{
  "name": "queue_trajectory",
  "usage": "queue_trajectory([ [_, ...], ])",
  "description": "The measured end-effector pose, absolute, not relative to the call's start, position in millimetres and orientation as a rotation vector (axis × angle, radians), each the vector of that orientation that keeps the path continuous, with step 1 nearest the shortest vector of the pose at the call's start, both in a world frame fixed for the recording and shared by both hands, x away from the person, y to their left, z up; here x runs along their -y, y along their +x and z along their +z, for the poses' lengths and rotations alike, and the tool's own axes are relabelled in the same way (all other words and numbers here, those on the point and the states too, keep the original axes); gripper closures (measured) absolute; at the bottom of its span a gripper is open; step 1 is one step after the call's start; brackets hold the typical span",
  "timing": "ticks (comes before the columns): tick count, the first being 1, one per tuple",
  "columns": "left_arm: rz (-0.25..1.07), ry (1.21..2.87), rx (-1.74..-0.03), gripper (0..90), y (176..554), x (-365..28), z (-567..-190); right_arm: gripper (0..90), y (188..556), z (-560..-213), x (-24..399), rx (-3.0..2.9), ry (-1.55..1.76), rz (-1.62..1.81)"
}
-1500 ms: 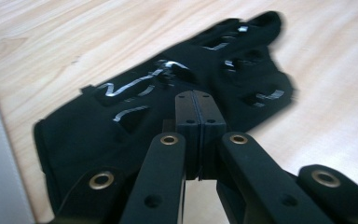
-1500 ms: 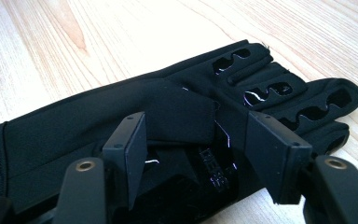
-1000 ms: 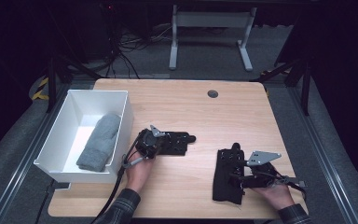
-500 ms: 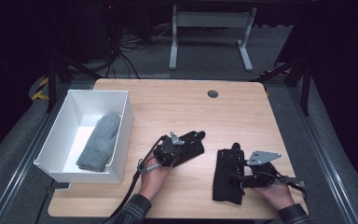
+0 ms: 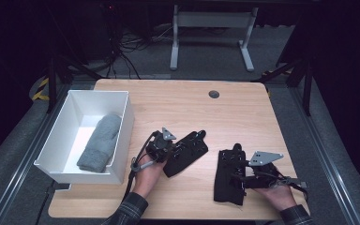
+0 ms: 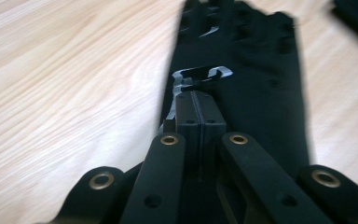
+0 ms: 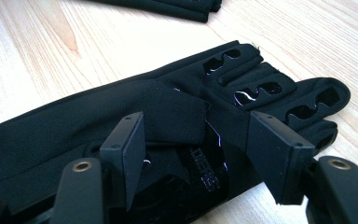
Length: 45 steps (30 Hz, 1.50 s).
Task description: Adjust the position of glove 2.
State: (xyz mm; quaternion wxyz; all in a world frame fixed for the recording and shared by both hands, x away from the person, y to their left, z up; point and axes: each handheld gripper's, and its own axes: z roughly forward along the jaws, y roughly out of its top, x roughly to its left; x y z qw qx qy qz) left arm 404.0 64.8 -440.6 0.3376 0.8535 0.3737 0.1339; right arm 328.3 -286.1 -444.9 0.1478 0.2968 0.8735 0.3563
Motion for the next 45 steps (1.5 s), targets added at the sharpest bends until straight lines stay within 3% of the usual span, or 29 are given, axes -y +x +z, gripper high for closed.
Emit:
queue_trajectory([
  [13,0.303,2.272,-1.010,90.0,407,-70,-453,38.1,329,-446,287,-2.517,0.865,1.011],
  [27,0.111,2.313,-0.927,90.0,373,-82,-452,38.1,329,-446,288,-2.511,0.863,1.006],
  [39,0.095,2.328,-0.869,90.0,352,-76,-449,38.4,330,-445,289,-2.509,0.867,1.007],
  [45,0.154,2.277,-0.886,89.6,364,-77,-438,52.9,329,-443,293,-2.508,0.881,1.021],
])
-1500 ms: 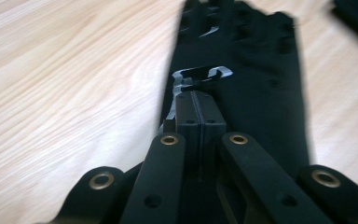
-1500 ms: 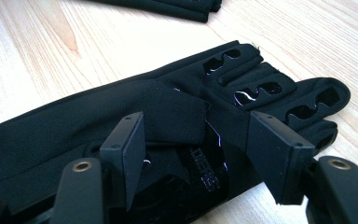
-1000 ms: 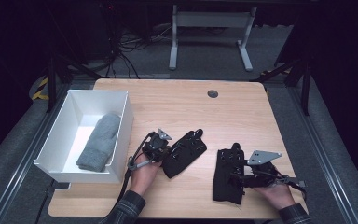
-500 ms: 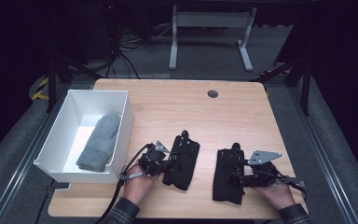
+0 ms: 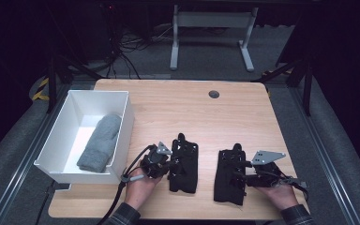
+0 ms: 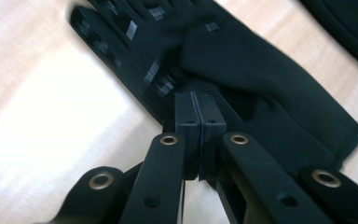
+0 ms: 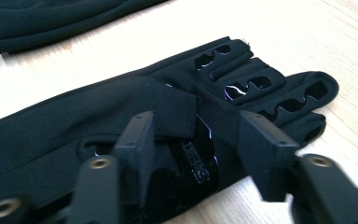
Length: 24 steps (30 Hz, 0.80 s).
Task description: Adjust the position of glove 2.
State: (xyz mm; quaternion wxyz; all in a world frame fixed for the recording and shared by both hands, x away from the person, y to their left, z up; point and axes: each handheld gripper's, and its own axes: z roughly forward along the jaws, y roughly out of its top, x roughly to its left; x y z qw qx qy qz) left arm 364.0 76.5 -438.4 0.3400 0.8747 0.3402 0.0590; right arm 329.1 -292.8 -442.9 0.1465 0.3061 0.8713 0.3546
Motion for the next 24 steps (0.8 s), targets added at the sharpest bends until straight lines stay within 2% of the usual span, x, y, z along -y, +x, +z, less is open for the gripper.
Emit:
queue_trajectory([
  [7,0.197,2.283,-0.910,90.0,381,-69,-446,85.9,327,-442,299,-2.520,0.888,0.981],
  [9,0.181,2.310,-0.905,90.0,384,-67,-451,89.8,328,-443,300,-2.525,0.890,0.973],
  [24,0.143,2.361,-0.799,90.0,380,-63,-453,90.0,344,-451,288,-2.545,0.908,0.939],
])
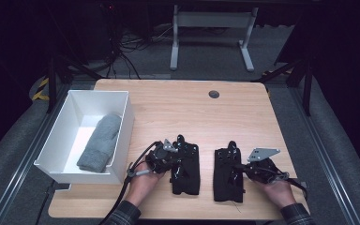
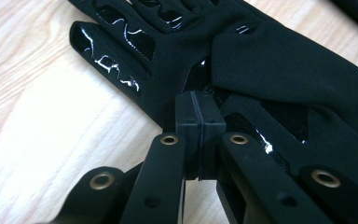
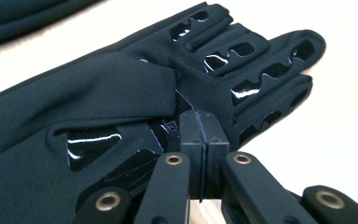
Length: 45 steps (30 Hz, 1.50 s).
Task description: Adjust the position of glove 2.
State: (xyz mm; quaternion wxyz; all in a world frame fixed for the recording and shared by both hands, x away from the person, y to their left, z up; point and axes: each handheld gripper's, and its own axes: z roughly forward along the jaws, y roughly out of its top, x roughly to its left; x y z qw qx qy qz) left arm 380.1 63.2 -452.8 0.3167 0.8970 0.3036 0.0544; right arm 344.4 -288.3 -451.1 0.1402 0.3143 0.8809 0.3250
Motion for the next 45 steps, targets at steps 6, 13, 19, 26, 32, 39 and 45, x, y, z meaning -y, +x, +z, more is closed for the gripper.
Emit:
queue_trajectory([
  [6,0.115,2.376,-0.730,90.0,377,-50,-453,90.0,351,-451,277,-2.549,0.888,0.941],
  [13,0.122,2.366,-0.709,90.0,375,-41,-453,90.0,350,-451,274,-2.556,0.869,0.940],
  [19,0.153,2.283,-0.786,74.6,375,-52,-443,90.0,344,-444,281,-2.522,0.857,0.977],
  [26,0.118,2.276,-0.849,64.5,379,-52,-455,90.0,342,-445,289,-2.518,0.883,0.956],
  [32,0.081,2.279,-0.855,73.0,378,-49,-458,90.0,340,-447,291,-2.534,0.880,0.930],
  [39,0.056,2.225,-0.878,87.9,379,-50,-458,90.0,337,-447,295,-2.540,0.886,0.928],
  [45,0.005,2.145,-0.887,88.3,379,-55,-451,90.0,336,-449,295,-2.557,0.882,0.922],
])
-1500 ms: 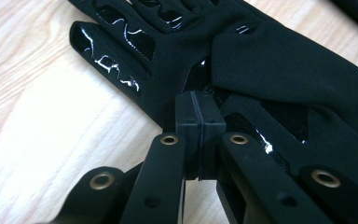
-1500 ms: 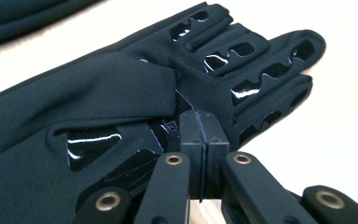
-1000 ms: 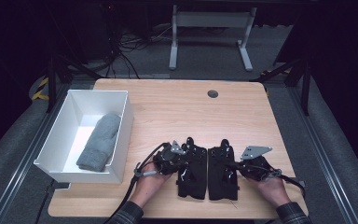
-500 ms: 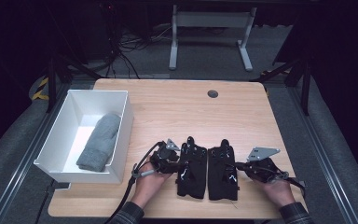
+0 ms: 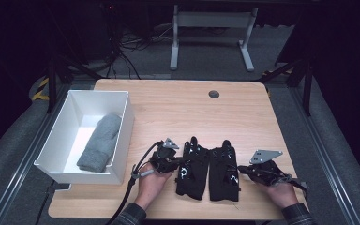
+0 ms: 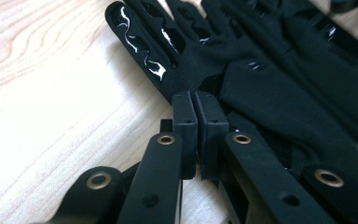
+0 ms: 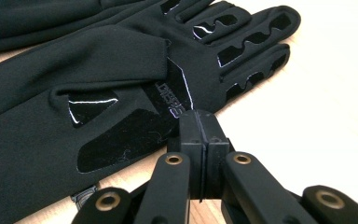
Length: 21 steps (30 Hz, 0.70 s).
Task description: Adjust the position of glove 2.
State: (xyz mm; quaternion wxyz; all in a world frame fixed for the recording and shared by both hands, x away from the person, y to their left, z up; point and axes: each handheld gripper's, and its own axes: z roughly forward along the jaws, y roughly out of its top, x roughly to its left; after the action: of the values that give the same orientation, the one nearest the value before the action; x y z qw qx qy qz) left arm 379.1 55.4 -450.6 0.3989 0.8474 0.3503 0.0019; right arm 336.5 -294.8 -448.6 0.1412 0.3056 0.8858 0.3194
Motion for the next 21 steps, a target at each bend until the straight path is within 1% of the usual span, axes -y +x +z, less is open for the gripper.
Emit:
queue_trajectory([
  [8,-0.036,2.088,-0.822,88.3,378,-55,-434,90.0,336,-451,292,-2.583,0.871,0.928],
  [11,-0.074,2.051,-0.799,88.3,379,-53,-425,90.0,336,-451,292,-2.590,0.869,0.938],
  [21,-0.166,2.027,-0.742,88.3,383,-42,-413,90.0,336,-453,282,-2.611,0.831,0.945],
])
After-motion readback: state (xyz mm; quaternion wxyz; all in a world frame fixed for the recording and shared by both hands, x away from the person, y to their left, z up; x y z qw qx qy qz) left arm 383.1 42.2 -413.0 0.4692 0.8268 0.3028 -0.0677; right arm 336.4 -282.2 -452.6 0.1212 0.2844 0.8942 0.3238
